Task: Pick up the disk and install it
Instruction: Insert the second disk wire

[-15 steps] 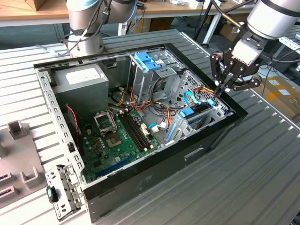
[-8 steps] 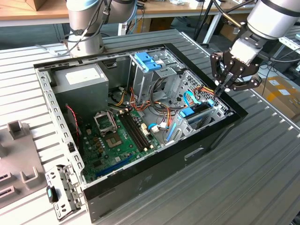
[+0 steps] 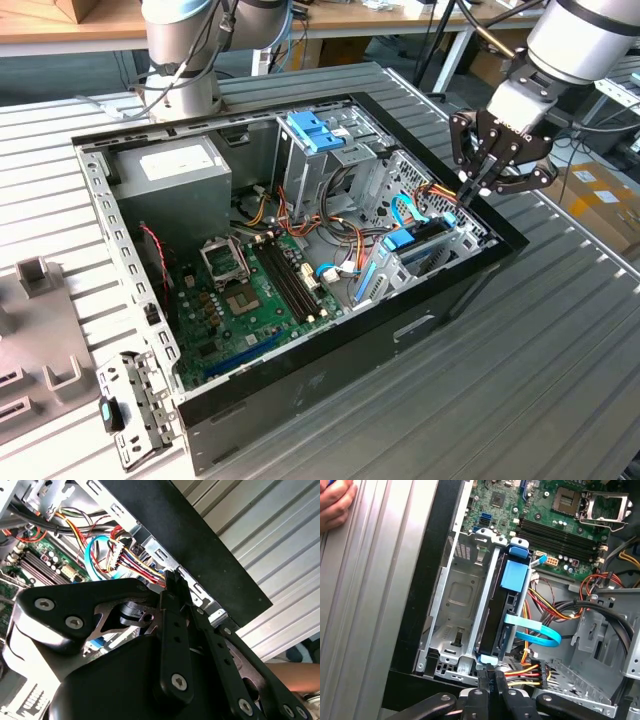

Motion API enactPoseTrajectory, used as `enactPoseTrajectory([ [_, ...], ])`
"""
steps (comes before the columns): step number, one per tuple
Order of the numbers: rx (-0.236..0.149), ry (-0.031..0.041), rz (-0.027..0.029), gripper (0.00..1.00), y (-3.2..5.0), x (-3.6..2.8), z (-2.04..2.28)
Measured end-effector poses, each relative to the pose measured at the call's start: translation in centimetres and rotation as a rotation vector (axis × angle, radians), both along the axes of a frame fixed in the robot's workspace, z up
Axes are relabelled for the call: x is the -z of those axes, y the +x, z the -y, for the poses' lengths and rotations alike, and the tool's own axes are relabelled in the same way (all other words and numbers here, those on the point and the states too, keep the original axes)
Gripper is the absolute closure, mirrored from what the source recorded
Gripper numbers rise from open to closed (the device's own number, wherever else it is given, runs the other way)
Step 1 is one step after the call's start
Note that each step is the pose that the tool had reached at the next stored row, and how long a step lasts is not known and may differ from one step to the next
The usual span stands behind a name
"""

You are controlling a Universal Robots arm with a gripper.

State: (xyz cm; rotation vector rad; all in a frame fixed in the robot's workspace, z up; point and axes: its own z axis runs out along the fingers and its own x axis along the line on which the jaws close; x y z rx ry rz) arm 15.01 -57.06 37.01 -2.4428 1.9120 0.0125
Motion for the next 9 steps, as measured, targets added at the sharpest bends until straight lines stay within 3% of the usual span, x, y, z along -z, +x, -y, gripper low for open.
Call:
enactPoseTrajectory([
  [9, 0.001, 0.0, 0.0, 0.84, 0.0, 0.0, 0.0],
])
